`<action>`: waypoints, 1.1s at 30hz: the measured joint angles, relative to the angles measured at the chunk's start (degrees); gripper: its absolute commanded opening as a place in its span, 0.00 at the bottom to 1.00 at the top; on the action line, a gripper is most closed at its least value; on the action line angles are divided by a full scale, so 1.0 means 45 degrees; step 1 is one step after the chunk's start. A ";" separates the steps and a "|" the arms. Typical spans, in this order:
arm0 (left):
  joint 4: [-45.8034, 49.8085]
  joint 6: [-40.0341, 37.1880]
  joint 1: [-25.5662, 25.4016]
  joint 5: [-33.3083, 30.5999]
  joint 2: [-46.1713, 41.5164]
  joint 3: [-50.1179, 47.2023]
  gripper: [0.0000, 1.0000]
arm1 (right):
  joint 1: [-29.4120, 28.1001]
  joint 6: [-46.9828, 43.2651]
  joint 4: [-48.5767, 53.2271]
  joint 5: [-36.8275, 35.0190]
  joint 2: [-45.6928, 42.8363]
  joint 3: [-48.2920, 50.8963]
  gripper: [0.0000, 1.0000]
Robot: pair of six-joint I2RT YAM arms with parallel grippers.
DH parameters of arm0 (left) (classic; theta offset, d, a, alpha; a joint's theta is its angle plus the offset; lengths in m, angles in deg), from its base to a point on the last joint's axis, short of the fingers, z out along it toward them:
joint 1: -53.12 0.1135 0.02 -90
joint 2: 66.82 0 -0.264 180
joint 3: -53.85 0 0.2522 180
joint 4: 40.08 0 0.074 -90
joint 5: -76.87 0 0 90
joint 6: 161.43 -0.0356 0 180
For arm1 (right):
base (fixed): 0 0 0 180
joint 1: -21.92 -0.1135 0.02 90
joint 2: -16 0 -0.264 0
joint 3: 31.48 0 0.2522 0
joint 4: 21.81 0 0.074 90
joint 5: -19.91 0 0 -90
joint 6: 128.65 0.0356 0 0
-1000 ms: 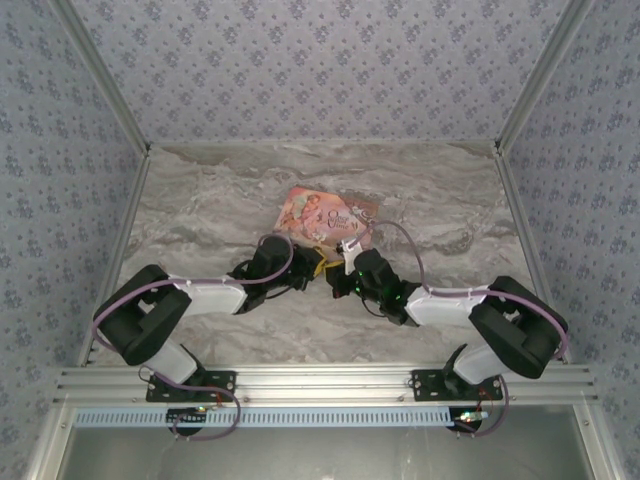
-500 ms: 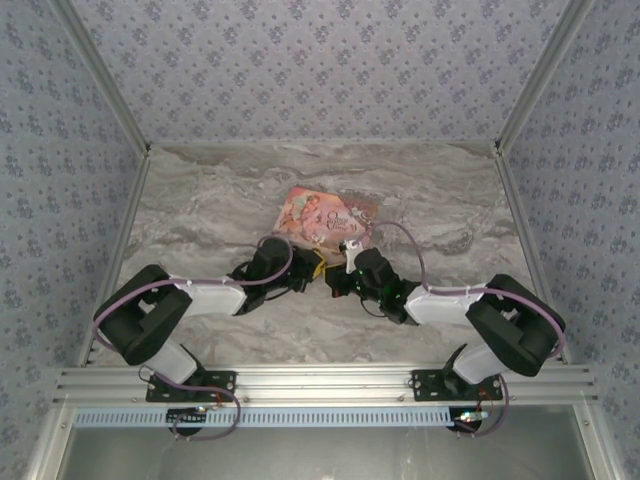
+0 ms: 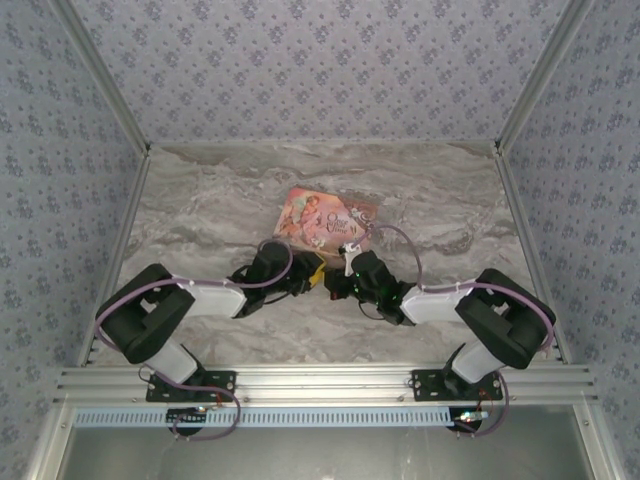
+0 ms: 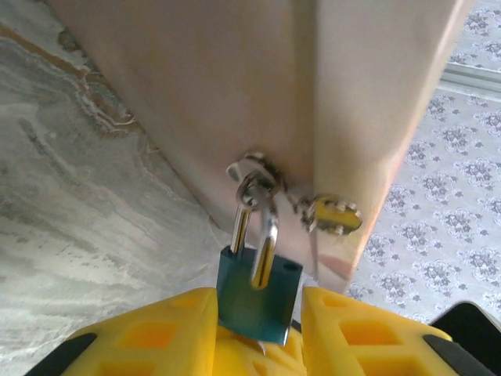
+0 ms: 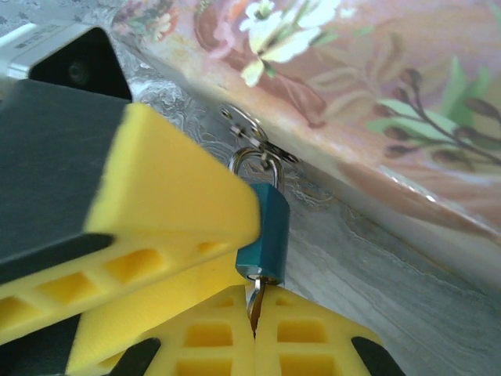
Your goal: Unlock the padlock with the key
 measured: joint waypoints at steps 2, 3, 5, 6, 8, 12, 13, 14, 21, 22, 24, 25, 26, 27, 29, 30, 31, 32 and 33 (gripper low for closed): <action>0.0019 -0.0049 0.0000 0.0000 -0.0228 -0.0141 0.40 | 0.0000 0.0107 -0.0053 -0.0005 0.0068 0.0005 0.00; 0.0073 -0.0102 0.0015 0.0000 -0.0398 -0.0204 0.41 | 0.0000 0.0151 -0.0087 -0.0005 0.0092 0.0005 0.00; 0.0321 -0.0253 0.0068 -0.0010 -0.0811 -0.0262 0.44 | 0.0000 0.0291 -0.0121 0.0000 0.0107 0.0015 0.00; 0.0515 -0.0350 0.0112 -0.0005 -0.1117 -0.0277 0.45 | 0.0000 0.0340 -0.0189 0.0000 0.0117 0.0053 0.00; 0.0894 -0.0588 0.0243 -0.0010 -0.1681 -0.0277 0.47 | 0.0000 0.0461 -0.0418 0.0005 0.0126 0.0180 0.00; 0.1894 -0.1117 0.0670 -0.0087 -0.3007 -0.0272 0.54 | 0.0053 0.0811 -0.0884 0.0024 0.0160 0.0437 0.00; 0.2171 -0.1253 0.0806 -0.0107 -0.3317 -0.0267 0.55 | 0.0063 0.0918 -0.0986 0.0044 0.0160 0.0486 0.00; 0.2443 -0.1394 0.0937 -0.0146 -0.3580 -0.0248 0.57 | 0.0087 0.1015 -0.1069 0.0073 0.0160 0.0525 0.00; 0.4065 -0.2453 0.1724 -0.0452 -0.4483 0.0840 0.72 | 0.0219 0.2127 -0.1569 0.0418 0.0432 0.0661 0.00; 0.4153 -0.2584 0.1802 -0.0515 -0.4556 0.1030 0.74 | 0.0219 0.2302 -0.1685 0.0457 0.0515 0.0695 0.00; 0.4177 -0.2875 0.1943 -0.0690 -0.4711 0.1365 0.77 | 0.0228 0.2618 -0.1953 0.0539 0.0675 0.0772 0.00; 0.4192 -0.3089 0.2025 -0.0797 -0.4794 0.1549 0.77 | 0.0243 0.2764 -0.2098 0.0563 0.0753 0.0821 0.00; 0.4206 -0.3157 0.2064 -0.0879 -0.4833 0.1647 0.78 | 0.0253 0.2885 -0.2191 0.0597 0.0811 0.0855 0.00; 0.4211 -0.3371 0.2157 -0.0996 -0.4896 0.1831 0.78 | 0.0267 0.3011 -0.2293 0.0627 0.0874 0.0884 0.09; 0.4221 -0.3633 0.2336 -0.1093 -0.4949 0.2098 0.78 | 0.0277 0.3269 -0.2463 0.0636 0.1020 0.0942 0.24; 0.4250 -0.3759 0.2443 -0.1132 -0.4954 0.2225 0.78 | 0.0296 0.3274 -0.2511 0.0636 0.1088 0.1001 0.28; 0.4265 -0.3857 0.2535 -0.1166 -0.4954 0.2317 0.78 | 0.0321 0.3317 -0.2628 0.0631 0.1107 0.1039 0.31; 0.4347 -0.3959 0.2628 -0.1166 -0.4954 0.2414 0.78 | 0.0335 0.3337 -0.2691 0.0631 0.1107 0.1064 0.33; 0.4483 -0.4075 0.2730 -0.1166 -0.4954 0.2511 0.79 | 0.0359 0.3361 -0.2754 0.0636 0.1107 0.1103 0.34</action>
